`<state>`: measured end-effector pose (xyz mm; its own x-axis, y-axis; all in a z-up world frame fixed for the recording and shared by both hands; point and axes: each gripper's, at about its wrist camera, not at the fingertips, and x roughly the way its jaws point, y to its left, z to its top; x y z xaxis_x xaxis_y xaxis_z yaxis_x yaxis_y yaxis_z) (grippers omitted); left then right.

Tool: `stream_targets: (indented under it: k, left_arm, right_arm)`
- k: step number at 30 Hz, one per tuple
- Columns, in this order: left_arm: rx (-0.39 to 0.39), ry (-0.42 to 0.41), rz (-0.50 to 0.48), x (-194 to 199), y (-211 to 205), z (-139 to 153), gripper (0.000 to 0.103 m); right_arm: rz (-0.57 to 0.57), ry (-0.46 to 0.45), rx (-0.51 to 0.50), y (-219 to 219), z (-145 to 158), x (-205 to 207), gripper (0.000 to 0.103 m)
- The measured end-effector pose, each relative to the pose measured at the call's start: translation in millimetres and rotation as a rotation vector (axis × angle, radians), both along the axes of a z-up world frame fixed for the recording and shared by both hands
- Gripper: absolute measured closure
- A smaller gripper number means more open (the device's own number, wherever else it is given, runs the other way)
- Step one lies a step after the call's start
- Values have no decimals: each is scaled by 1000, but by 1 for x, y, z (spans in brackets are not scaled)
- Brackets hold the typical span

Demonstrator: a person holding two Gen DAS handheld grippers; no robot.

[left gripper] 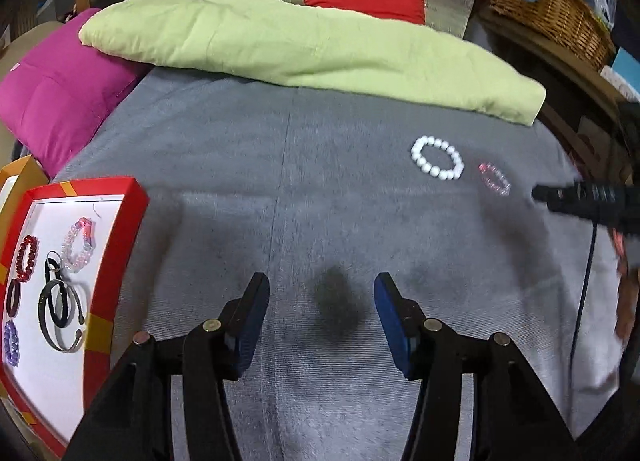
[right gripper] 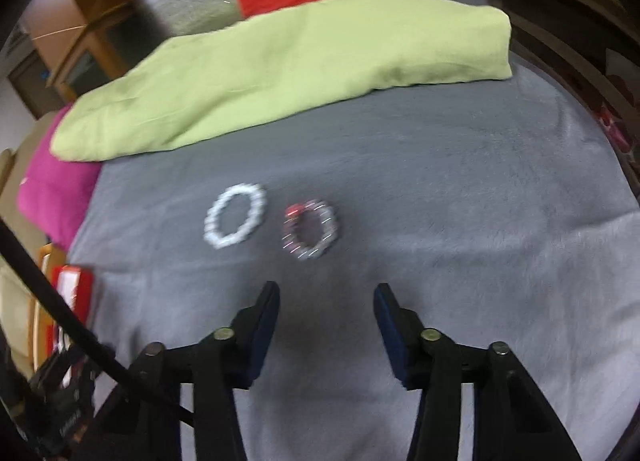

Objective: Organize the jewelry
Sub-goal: 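Move both tools back toward the remaining bracelets on the bed, then grasp the pink and white bead bracelet with the right tool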

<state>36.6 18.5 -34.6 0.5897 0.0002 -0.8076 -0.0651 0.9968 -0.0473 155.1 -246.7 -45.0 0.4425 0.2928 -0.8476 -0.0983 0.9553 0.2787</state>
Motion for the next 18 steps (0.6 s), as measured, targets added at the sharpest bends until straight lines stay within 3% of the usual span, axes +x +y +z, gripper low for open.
stream_targets:
  k: [8, 11, 15, 18]
  left_arm:
    - [3, -15, 42, -1, 10, -8, 47]
    - [19, -24, 41, -3, 8, -7, 47]
    - [26, -31, 28, -5, 4, -7, 47]
    - [9, -17, 5, 0, -1, -5, 47]
  right_arm:
    - [-7, 65, -113, 25, -28, 55, 74]
    - [26, 55, -184, 38, -27, 54, 95]
    - [44, 26, -188, 34, -25, 36, 95]
    - [33, 8, -118, 20, -25, 19, 95]
